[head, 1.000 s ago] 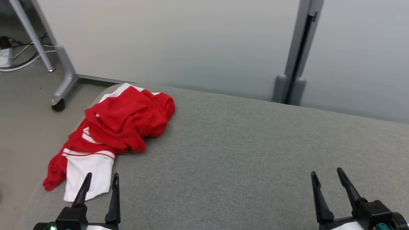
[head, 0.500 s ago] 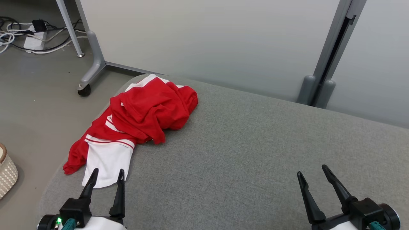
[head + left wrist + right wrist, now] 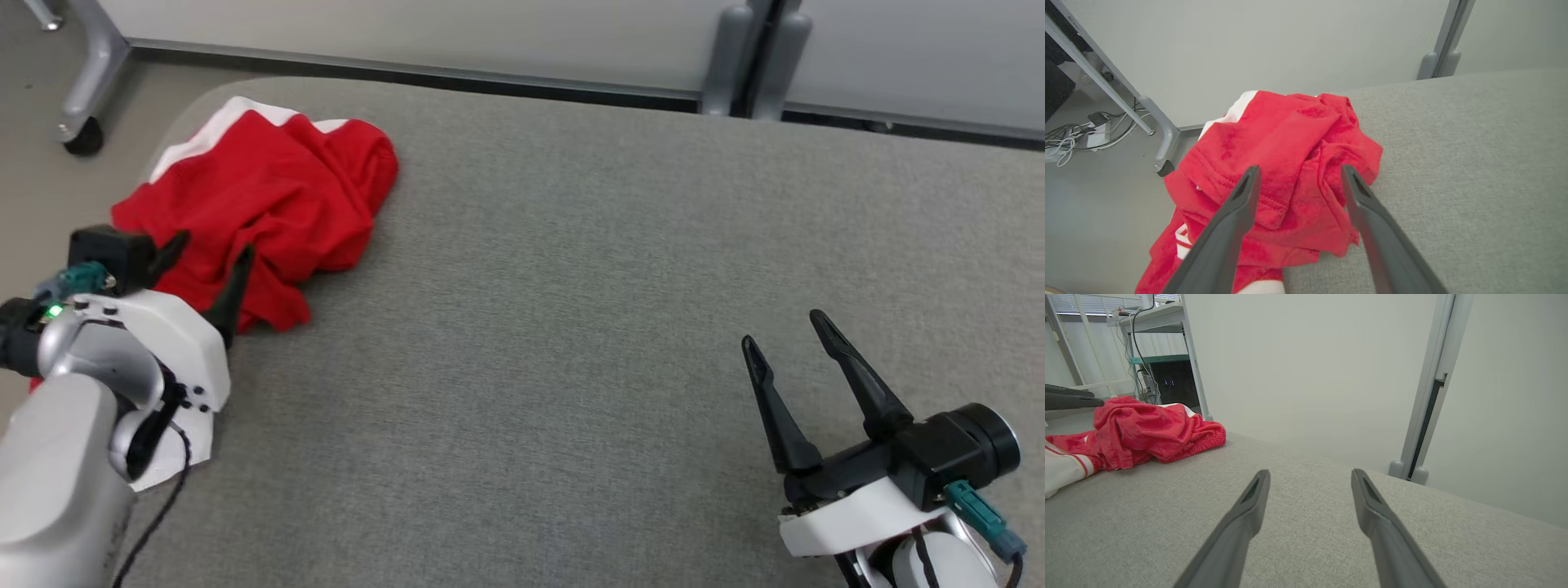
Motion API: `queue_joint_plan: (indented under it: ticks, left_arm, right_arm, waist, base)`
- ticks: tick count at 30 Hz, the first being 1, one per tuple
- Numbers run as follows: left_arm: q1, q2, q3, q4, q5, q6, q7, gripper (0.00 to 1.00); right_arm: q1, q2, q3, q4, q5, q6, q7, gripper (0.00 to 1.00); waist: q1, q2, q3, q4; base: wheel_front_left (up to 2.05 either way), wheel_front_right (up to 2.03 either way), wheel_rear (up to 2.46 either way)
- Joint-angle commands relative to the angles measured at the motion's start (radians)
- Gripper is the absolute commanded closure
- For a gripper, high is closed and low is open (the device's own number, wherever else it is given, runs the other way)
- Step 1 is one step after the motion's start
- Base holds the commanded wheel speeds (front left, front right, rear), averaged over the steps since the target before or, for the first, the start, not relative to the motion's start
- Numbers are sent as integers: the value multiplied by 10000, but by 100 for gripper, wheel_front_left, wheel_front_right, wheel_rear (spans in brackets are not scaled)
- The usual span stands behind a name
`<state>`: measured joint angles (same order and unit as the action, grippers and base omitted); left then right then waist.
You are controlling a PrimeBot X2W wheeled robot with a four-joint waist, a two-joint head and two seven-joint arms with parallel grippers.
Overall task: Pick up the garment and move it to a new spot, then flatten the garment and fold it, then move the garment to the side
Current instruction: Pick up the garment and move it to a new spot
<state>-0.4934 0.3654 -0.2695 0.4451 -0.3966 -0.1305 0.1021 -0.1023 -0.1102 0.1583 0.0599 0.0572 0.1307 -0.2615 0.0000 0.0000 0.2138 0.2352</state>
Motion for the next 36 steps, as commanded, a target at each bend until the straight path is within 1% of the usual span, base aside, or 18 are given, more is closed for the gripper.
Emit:
queue_joint_plan:
  ticks: [1, 3, 5, 9, 10, 11, 12, 13, 16, 18, 20, 22, 24, 29, 31, 32, 33, 36]
  left_arm:
    - [-514, 362, -103, 365, -255, 7, 261, 0]
    - [-961, 796, -215, 855, -479, 6, 501, 0]
    - [-1247, 937, -200, 1471, -769, 5, 759, 0]
    - [-1586, 1283, -621, 2412, -954, 4, 1172, 0]
    - [-1630, 1392, -782, 2570, -885, 4, 1146, 15]
    - [-1641, 1445, -851, 2779, -927, 4, 1118, 55]
    - [-1610, 1439, -969, 2953, -1017, 4, 1119, 87]
    - [-1595, 1434, -1066, 3062, -1101, 4, 1077, 100]
    - [-1577, 1566, -1324, 3247, -1305, 4, 934, 100]
    - [-1563, 1623, -1448, 3111, -1502, 3, 689, 100]
    - [-1485, 1851, -1725, 2728, -1494, 3, 374, 100]
    - [-1391, 1909, -1827, 2498, -1625, 3, 247, 100]
    - [-1254, 2122, -2000, 1987, -1719, 3, 32, 100]
    - [-909, 2336, -2097, 225, -2234, 3, -206, 100]
    - [-758, 2407, -2089, -602, -2287, 23, -203, 100]
    - [-553, 2272, -2013, -1526, -2517, 121, -227, 100]
    - [-443, 2305, -2028, -1980, -2467, 198, -203, 100]
    - [-8, 2133, -2033, -3399, -2689, 458, -99, 100]
  right_arm:
    - [-179, -42, 63, -9, 65, 1, -54, 0]
    - [-343, 5, 211, 11, 101, 1, -54, 0]
    - [-465, 25, 242, 9, 149, 1, -56, 0]
    - [-600, 35, 269, -12, 204, 1, -54, 0]
    - [-608, 28, 255, -13, 219, 1, -54, 0]
    - [-604, 14, 210, -22, 225, 1, -56, 0]
    - [-596, 9, 164, -30, 230, 1, -54, 0]
    - [-577, 13, 120, -34, 233, 1, -56, 0]
    - [-462, 39, 5, -17, 228, 1, -56, 0]
    - [-402, 90, -74, -4, 227, 1, -56, 0]
    - [-342, 138, -116, 31, 264, 1, -56, 0]
    - [-298, 166, -137, 46, 268, 1, -55, 0]
    - [-184, 228, -181, 82, 307, 1, -56, 0]
    - [151, 370, -260, 154, 364, 1, -56, 0]
    - [256, 423, -281, 159, 394, 1, -55, 0]
    - [346, 458, -322, 153, 410, 1, -55, 0]
    - [389, 473, -341, 154, 398, 1, -55, 0]
    - [510, 519, -389, 150, 432, 1, -56, 0]
  waist:
    - [0, 0, 874, -942]
    - [0, 0, 1058, -1232]
    - [0, 0, 1206, -1479]
    - [0, 0, 1379, -1839]
    - [0, 0, 1397, -1890]
    - [0, 0, 1404, -1913]
    - [0, 0, 1400, -1928]
    - [0, 0, 1383, -1937]
    - [0, 0, 1254, -1900]
    - [0, 0, 1125, -1846]
    - [0, 0, 955, -1792]
    - [0, 0, 856, -1757]
    - [0, 0, 634, -1686]
    - [0, 0, -9, -1584]
    - [0, 0, -262, -1610]
    - [0, 0, -518, -1689]
    - [0, 0, -644, -1752]
    - [0, 0, -979, -2037]
  base:
    - [0, 0, 0]
    - [0, 0, 0]
    - [0, 0, 0]
    - [0, 0, 0]
    - [0, 0, 0]
    - [0, 0, 0]
    - [0, 0, 0]
    - [0, 0, 0]
    - [0, 0, 0]
    - [0, 0, 0]
    - [0, 0, 0]
    - [0, 0, 0]
    - [0, 0, 0]
    - [0, 0, 0]
    - [0, 0, 0]
    - [0, 0, 0]
    - [0, 0, 0]
    - [0, 0, 0]
